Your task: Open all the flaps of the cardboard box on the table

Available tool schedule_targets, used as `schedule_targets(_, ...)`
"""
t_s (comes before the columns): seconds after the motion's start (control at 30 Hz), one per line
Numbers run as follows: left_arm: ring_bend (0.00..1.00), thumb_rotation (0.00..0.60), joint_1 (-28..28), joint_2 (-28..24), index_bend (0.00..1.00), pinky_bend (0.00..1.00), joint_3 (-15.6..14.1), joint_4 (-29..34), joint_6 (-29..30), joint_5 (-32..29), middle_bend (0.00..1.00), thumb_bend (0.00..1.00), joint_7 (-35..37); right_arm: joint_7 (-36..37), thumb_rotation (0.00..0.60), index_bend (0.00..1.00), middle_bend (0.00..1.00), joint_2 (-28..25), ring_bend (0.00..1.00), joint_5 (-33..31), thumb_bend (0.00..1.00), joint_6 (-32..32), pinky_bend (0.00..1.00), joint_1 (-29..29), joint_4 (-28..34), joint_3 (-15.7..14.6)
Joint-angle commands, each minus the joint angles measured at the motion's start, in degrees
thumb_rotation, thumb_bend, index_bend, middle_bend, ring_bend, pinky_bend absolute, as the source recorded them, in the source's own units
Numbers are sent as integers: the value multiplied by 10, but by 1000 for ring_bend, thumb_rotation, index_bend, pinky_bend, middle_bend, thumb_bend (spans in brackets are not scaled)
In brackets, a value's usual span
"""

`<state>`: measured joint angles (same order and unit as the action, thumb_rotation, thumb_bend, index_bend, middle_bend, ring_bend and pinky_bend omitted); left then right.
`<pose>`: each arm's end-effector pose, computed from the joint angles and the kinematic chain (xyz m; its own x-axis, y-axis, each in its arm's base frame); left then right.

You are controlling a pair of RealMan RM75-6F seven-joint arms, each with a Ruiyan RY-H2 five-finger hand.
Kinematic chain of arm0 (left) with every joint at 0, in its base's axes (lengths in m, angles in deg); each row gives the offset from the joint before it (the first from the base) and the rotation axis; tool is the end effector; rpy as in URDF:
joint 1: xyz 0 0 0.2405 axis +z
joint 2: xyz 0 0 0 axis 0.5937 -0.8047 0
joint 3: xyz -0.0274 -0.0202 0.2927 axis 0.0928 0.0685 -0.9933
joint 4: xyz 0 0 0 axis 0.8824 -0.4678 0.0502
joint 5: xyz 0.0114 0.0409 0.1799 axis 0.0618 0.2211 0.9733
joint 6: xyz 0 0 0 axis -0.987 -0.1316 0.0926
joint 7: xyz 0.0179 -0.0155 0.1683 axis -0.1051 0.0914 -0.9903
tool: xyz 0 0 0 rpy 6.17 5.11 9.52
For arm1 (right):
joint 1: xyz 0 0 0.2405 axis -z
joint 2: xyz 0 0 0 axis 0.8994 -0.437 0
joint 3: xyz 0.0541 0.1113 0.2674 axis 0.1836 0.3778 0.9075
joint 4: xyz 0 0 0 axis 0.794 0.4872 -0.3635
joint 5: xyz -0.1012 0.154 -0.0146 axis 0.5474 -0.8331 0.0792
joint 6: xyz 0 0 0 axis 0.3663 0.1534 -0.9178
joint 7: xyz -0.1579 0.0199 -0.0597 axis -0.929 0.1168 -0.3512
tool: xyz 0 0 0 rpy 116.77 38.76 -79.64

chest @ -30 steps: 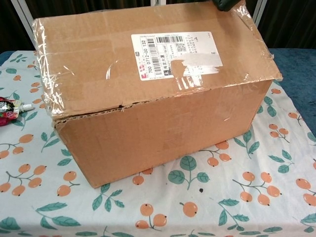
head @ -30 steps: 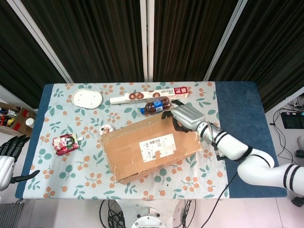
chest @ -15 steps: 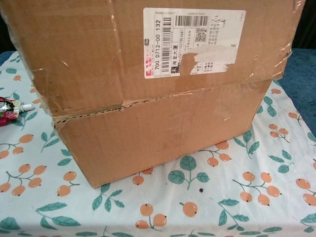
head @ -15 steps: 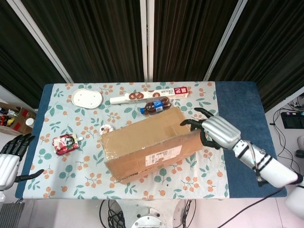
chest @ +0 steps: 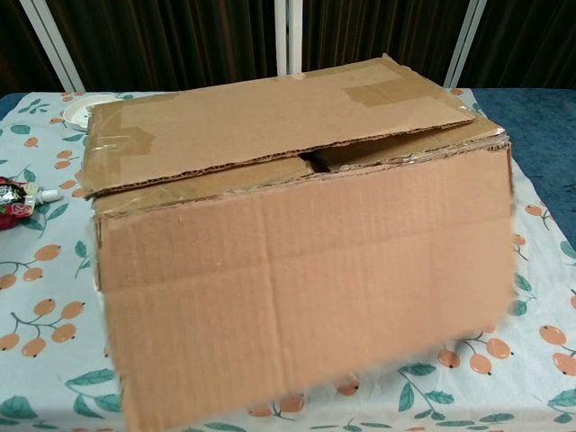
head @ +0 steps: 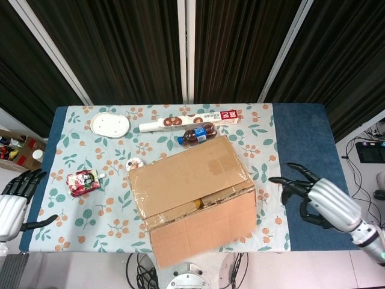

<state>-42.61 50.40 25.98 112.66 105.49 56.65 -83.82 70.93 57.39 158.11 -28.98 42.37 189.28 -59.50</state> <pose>-0.3130 0.2051 0.2287 0.4270 0.0015 0.9042 0.8944 -0.1477 -0.4222 -0.1718 -0.2362 0.2833 0.1974 -0.3196 0.9268 -0.8419 -0.5396 -0.0068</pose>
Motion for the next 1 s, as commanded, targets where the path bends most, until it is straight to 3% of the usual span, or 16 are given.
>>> schedule_targets(0.03,70,473,-3,-3,86,166,1,9,3,8,86,0,-2,-48,600,48,329,25,201,-96,974,-32,0,41,-42,7)
schedule_targets(0.07,70,474,-5,-4,86,166,2,14,3,12,86,0,-2,-69,600,18,199,36,89,-123,908,-31,0,47,-49,12)
schedule_targets(0.1,70,478,-7,-5,87,166,3,19,3,15,86,0,-3,-95,600,6,127,46,43,-151,837,-28,0,52,-55,16)
schedule_targets(0.17,70,478,-14,-9,87,166,6,37,2,23,86,0,-7,-163,600,0,11,66,0,-216,559,-13,0,62,-60,25)
schedule_targets(0.27,70,477,-30,-21,87,166,15,70,-5,38,86,0,-15,-216,600,0,0,90,0,-281,335,0,0,68,-60,36)
schedule_targets(0.37,70,475,-54,-35,87,166,28,115,-19,53,86,0,-24,-225,600,0,0,102,0,-313,236,0,0,74,-62,47)
schedule_targets(0.53,70,471,-112,-49,83,166,57,204,-82,52,86,0,-44,-229,600,0,0,111,0,-350,136,-19,0,89,-75,64)
schedule_targets(0.7,70,448,-182,-30,69,166,96,277,-167,11,86,0,-107,-209,600,0,0,109,0,-366,132,-18,0,104,-84,68)
schedule_targets(0.83,70,433,-253,12,59,166,136,312,-245,-76,86,0,-161,-181,600,0,0,106,0,-372,139,-14,0,116,-99,69)
schedule_targets(1.0,70,397,-321,72,49,166,174,315,-278,-189,84,0,-255,-153,600,0,0,103,0,-371,147,-17,0,131,-118,70)
